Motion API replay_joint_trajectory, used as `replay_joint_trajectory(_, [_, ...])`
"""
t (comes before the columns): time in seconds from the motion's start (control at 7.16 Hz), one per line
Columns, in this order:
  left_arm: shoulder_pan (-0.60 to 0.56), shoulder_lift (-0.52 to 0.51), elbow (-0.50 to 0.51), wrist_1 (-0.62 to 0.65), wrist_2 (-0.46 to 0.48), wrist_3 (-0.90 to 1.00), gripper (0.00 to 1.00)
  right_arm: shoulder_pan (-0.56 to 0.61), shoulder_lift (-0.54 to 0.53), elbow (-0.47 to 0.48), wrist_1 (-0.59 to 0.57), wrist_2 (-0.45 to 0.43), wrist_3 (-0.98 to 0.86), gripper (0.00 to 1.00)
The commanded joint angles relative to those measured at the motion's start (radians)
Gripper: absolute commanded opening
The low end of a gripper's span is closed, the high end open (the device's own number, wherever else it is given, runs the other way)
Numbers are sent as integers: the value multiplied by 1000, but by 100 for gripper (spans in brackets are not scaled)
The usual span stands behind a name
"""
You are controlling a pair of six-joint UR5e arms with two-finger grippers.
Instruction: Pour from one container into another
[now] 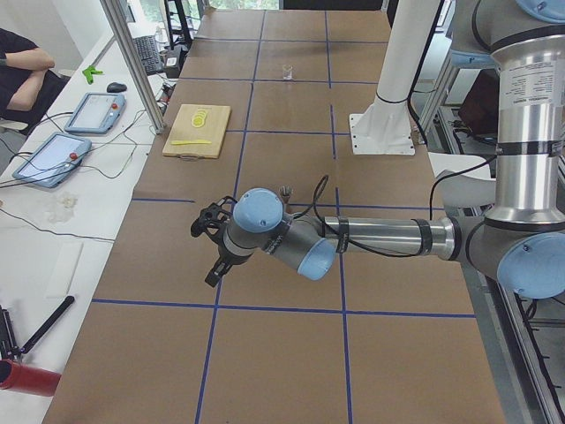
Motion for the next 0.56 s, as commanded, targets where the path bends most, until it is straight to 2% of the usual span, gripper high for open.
replay_joint_trajectory(0.0, [5,9,-4,-173,-23,-26,100,1,1,4,21,3,1,100])
replay_joint_trajectory(0.14, [8,9,-6,-202,-105,-63,100,-1,-11,2,34,4,2,100])
replay_joint_trajectory(0.28, [57,15,-9,-301,-103,-186,100,1,-13,4,34,6,2,100])
replay_joint_trajectory(0.42, [138,51,-10,-463,-16,-331,100,-1,-15,2,35,6,2,100])
